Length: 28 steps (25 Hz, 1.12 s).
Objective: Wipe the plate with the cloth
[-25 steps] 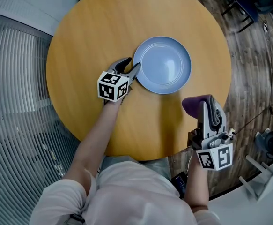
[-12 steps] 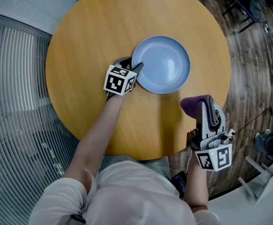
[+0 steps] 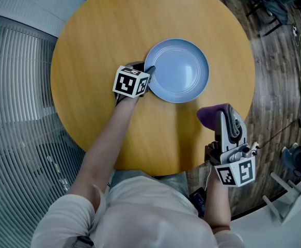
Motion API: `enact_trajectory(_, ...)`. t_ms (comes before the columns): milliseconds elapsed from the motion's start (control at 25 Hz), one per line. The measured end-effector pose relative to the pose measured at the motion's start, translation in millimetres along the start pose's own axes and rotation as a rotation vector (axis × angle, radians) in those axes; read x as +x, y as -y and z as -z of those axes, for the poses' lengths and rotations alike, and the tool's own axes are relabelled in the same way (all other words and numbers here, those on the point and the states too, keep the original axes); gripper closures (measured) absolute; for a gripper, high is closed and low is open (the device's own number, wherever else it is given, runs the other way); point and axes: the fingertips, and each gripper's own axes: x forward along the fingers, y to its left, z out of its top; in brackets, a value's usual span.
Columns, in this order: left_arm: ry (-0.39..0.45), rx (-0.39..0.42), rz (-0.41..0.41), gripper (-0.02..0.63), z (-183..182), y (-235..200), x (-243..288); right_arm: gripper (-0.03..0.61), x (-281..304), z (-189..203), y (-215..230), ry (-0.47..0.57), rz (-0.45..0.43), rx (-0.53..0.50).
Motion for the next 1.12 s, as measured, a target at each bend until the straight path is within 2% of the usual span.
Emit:
enact_trajectory(160, -0.021, -0.028, 0.015, 0.509, -5, -1, -3, 0.491, 1, -6, -4, -0.006, -0.017, 0.000)
enact_trajectory(320, -0.037, -0.050, 0.058, 0.529, 5, 1, 0, 0.491, 0, 0, -12, -0.008, -0.034, -0.013)
enact_trajectory(520, 0.003, -0.188, 0.158, 0.571, 10, 8, -9, 0.491, -6, -6, -16, 0.004, -0.031, -0.027)
enact_trajectory(680, 0.022, -0.216, 0.211, 0.586, 14, 16, -21, 0.491, -9, -6, -21, 0.010, -0.030, -0.038)
enact_trajectory(920, 0.009, -0.133, 0.210, 0.588, 16, 25, -43, 0.491, -15, -15, -37, 0.028, -0.039, -0.048)
enact_trajectory(1120, 0.023, -0.119, 0.201, 0.586, 21, 28, -60, 0.491, -23, -23, -50, 0.044, -0.042, -0.066)
